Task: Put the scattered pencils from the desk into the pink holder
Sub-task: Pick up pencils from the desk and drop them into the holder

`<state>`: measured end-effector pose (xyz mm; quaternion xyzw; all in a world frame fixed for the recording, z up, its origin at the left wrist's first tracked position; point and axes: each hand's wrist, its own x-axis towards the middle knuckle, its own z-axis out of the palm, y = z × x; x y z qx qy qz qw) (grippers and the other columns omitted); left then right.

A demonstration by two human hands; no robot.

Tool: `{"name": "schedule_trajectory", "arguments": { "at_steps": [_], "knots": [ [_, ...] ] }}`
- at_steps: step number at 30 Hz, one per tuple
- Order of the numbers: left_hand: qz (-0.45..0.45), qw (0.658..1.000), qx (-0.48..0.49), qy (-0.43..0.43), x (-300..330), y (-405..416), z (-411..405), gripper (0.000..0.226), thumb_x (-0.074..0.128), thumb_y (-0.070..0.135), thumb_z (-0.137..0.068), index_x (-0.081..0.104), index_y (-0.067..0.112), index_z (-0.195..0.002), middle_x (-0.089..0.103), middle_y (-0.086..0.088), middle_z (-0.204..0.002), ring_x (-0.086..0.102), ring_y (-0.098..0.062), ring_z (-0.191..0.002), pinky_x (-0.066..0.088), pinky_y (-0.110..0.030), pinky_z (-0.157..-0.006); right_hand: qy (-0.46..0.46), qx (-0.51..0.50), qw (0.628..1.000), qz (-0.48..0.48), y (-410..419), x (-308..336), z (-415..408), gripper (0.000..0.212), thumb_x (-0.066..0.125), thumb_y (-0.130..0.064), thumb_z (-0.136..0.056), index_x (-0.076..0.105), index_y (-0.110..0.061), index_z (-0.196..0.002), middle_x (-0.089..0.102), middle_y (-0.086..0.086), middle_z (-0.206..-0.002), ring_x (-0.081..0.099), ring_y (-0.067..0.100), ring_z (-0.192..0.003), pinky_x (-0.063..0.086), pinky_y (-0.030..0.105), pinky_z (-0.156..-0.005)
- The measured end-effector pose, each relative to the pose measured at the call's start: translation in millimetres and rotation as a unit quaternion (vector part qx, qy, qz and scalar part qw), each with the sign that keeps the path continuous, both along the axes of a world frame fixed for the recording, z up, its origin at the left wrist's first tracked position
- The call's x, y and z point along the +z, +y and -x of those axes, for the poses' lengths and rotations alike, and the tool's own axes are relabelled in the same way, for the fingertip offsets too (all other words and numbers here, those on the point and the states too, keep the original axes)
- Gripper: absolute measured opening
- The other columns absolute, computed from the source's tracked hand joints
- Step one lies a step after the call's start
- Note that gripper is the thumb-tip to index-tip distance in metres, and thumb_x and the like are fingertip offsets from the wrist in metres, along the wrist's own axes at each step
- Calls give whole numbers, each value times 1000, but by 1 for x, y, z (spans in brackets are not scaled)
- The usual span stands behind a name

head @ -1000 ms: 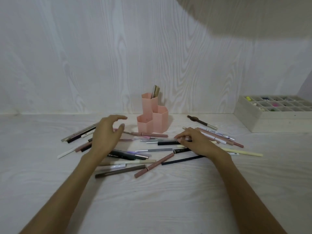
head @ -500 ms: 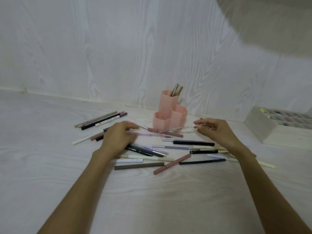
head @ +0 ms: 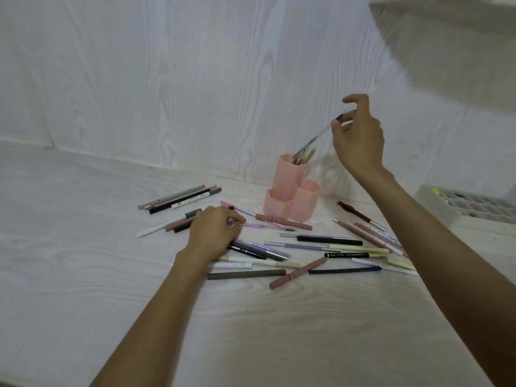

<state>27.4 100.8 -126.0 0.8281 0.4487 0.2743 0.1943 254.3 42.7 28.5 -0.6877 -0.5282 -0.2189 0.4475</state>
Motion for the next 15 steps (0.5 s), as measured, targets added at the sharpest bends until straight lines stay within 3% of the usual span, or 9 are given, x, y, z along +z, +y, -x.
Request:
{"name": "schedule_trajectory", "arguments": {
  "at_steps": [4,9,12,15],
  "knots": [
    [-3,1000,2,-10,-1,0,1,20,62,28,-85,74,31,-100,73,0,-103,63,-21,-99,45,-31,-85,28,-42,998,31,10,-18,-6,33,54,-20,-90,41,-9,-118,70,2,-101,63,21,-88,38,28,-67],
    [-3,1000,1,-12,-2,1,1,20,62,27,-85,74,31,-101,73,-1,-101,63,-21,-98,45,-32,-84,58,-24,998,8,15,-42,-2,22,61,-26,-88,60,-15,-107,73,-2,-95,63,16,-90,40,26,-71],
    [-5,1000,1,-13,-3,1,1,20,62,27,-85,74,31,-101,73,0,-101,64,-20,-98,46,-31,-83,-36,-44,998,40,19,-53,0,19,57,-24,-90,70,-20,-104,70,-2,-107,52,21,-106,33,27,-85],
    [-1,1000,0,-19,-4,1,1,21,62,27,-85,74,31,-101,73,1,-101,64,-19,-99,45,-29,-81,-111,-42,988,102,22,-63,-2,27,49,-19,-93,69,-17,-111,57,3,-130,38,26,-125,25,34,-98]
  ]
}}
